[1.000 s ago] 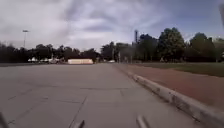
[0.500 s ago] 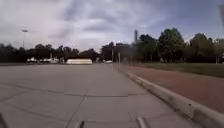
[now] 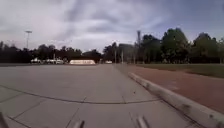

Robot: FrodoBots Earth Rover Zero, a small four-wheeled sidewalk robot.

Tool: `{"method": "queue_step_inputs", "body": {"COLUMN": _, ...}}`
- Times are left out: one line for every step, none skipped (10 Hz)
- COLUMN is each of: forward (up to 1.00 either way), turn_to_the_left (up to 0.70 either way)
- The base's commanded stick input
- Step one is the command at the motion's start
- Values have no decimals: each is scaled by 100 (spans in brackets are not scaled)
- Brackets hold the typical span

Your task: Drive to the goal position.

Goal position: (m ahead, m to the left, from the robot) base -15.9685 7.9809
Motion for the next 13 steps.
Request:
{"method": "queue_step_inputs", "body": {"forward": -100, "turn_to_the_left": 0}}
{"method": "queue_step_inputs", "body": {"forward": -100, "turn_to_the_left": 0}}
{"method": "queue_step_inputs", "body": {"forward": -100, "turn_to_the_left": 0}}
{"method": "queue_step_inputs", "body": {"forward": -100, "turn_to_the_left": 0}}
{"method": "queue_step_inputs", "body": {"forward": -100, "turn_to_the_left": 0}}
{"method": "queue_step_inputs", "body": {"forward": -100, "turn_to_the_left": 0}}
{"method": "queue_step_inputs", "body": {"forward": -100, "turn_to_the_left": 0}}
{"method": "queue_step_inputs", "body": {"forward": -100, "turn_to_the_left": 0}}
{"method": "queue_step_inputs", "body": {"forward": -100, "turn_to_the_left": 0}}
{"method": "queue_step_inputs", "body": {"forward": -100, "turn_to_the_left": 0}}
{"method": "queue_step_inputs", "body": {"forward": -100, "turn_to_the_left": 0}}
{"method": "queue_step_inputs", "body": {"forward": -100, "turn_to_the_left": 0}}
{"method": "queue_step_inputs", "body": {"forward": -100, "turn_to_the_left": 0}}
